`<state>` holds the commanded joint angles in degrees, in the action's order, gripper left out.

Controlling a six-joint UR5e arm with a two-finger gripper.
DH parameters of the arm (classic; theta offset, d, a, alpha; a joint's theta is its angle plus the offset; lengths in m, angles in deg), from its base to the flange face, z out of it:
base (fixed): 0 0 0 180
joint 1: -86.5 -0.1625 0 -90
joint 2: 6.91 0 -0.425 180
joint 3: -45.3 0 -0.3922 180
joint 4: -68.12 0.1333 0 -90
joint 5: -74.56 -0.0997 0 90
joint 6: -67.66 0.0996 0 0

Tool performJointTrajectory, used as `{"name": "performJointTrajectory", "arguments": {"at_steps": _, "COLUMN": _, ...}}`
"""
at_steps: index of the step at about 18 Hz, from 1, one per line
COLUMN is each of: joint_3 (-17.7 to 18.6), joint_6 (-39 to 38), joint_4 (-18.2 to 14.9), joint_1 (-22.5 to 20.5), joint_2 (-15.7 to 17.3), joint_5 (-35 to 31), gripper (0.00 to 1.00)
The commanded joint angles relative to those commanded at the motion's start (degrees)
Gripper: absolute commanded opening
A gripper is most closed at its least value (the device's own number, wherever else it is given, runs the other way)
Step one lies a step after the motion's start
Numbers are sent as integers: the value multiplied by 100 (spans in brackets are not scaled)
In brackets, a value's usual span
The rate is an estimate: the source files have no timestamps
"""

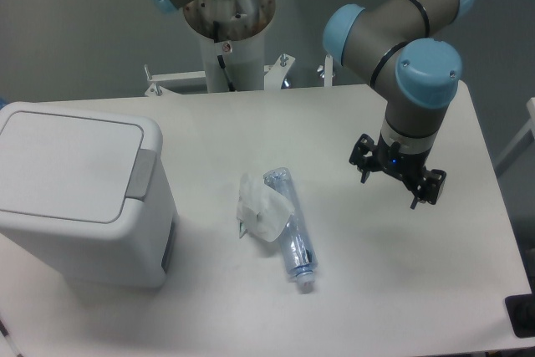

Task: Open the trash can

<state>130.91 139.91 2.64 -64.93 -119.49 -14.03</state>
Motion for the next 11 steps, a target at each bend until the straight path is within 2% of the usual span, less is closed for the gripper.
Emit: {"name": "performJointTrajectory", "arguments": {"at_steps": 11, "joint_3": -35, "joint_6": -9, "joint_4": 0, "joint_1": 96, "joint_2": 0, "joint_5": 26, "gripper": 100}}
